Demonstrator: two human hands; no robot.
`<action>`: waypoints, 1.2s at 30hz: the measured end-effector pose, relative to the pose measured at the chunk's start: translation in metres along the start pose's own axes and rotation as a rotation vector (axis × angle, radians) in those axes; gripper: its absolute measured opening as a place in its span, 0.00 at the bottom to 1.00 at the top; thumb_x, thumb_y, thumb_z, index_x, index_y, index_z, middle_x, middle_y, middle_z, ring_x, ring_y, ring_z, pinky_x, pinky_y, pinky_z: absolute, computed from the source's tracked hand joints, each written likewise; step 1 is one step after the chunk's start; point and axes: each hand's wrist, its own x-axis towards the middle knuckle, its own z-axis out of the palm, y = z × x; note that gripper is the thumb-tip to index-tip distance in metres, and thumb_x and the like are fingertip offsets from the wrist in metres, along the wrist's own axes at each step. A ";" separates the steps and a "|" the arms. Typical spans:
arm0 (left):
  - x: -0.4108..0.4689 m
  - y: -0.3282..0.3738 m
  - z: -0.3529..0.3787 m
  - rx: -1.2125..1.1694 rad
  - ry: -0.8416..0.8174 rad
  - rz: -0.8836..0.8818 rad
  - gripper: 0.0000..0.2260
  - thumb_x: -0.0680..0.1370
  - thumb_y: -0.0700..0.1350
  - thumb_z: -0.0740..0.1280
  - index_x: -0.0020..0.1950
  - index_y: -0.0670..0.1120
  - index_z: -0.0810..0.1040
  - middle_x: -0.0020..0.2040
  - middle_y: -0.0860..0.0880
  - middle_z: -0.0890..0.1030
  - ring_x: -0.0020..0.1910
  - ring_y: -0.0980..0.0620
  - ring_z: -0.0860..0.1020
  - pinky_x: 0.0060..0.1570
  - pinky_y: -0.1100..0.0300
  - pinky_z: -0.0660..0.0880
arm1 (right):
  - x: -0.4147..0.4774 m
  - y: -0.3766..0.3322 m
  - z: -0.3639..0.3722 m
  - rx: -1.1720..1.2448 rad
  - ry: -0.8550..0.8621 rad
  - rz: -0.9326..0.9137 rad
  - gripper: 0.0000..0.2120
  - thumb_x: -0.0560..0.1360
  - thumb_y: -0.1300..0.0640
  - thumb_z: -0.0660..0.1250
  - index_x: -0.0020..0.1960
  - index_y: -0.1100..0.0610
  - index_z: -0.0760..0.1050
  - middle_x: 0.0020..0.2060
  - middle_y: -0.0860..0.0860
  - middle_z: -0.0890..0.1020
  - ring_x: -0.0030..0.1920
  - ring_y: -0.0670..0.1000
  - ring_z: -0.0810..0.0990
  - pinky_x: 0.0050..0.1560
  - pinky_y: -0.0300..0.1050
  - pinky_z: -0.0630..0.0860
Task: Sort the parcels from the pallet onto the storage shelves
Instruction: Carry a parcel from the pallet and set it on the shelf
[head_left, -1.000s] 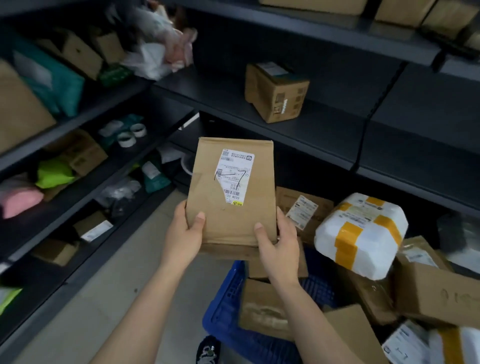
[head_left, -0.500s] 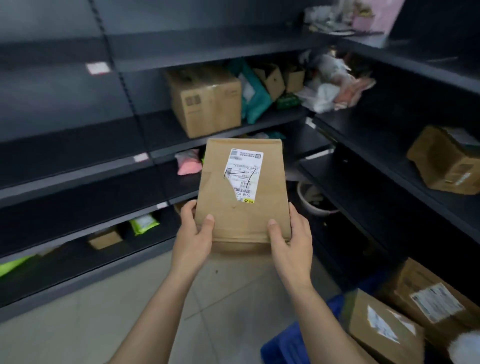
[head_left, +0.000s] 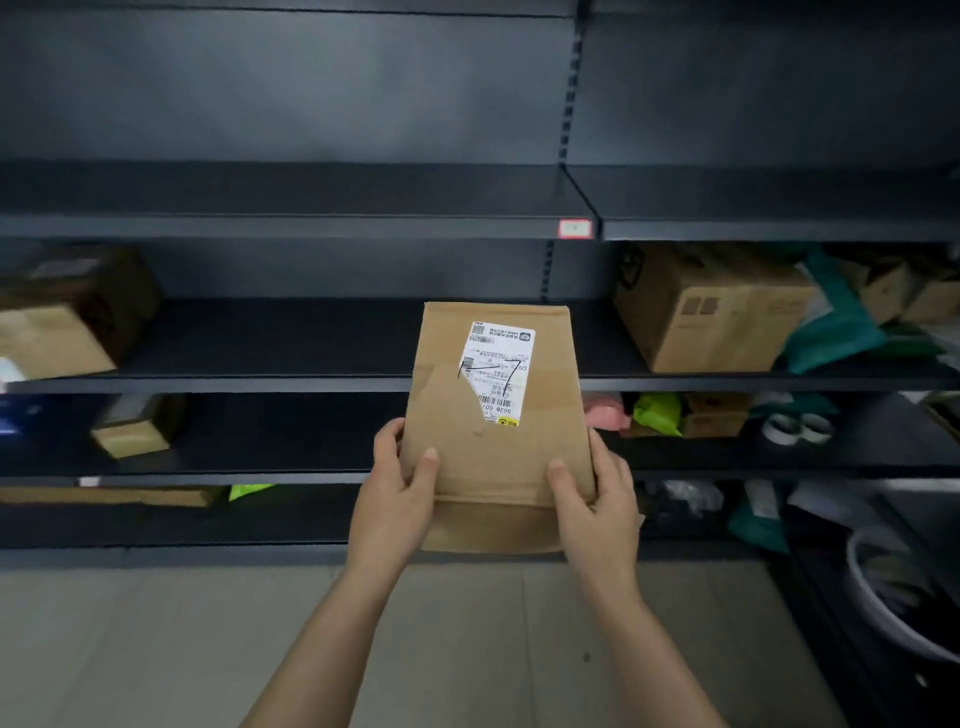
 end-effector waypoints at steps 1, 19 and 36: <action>0.011 -0.004 -0.011 0.003 0.022 -0.006 0.19 0.81 0.50 0.60 0.72 0.55 0.62 0.56 0.58 0.74 0.47 0.64 0.74 0.44 0.56 0.70 | 0.005 -0.004 0.016 0.004 -0.022 -0.009 0.28 0.74 0.47 0.68 0.73 0.49 0.69 0.59 0.43 0.73 0.61 0.47 0.73 0.61 0.44 0.70; 0.191 -0.051 -0.155 -0.055 0.315 -0.230 0.24 0.82 0.50 0.59 0.77 0.55 0.56 0.65 0.55 0.68 0.57 0.54 0.68 0.54 0.56 0.67 | 0.118 -0.068 0.263 -0.069 -0.625 -0.175 0.31 0.77 0.46 0.66 0.76 0.38 0.57 0.63 0.44 0.70 0.60 0.45 0.71 0.60 0.49 0.73; 0.358 -0.138 -0.340 -0.047 -0.019 -0.280 0.47 0.72 0.48 0.75 0.80 0.51 0.45 0.73 0.51 0.64 0.69 0.51 0.66 0.71 0.51 0.63 | 0.142 -0.129 0.494 -0.204 -0.927 -0.104 0.53 0.65 0.44 0.79 0.79 0.41 0.48 0.70 0.46 0.65 0.69 0.49 0.67 0.68 0.54 0.69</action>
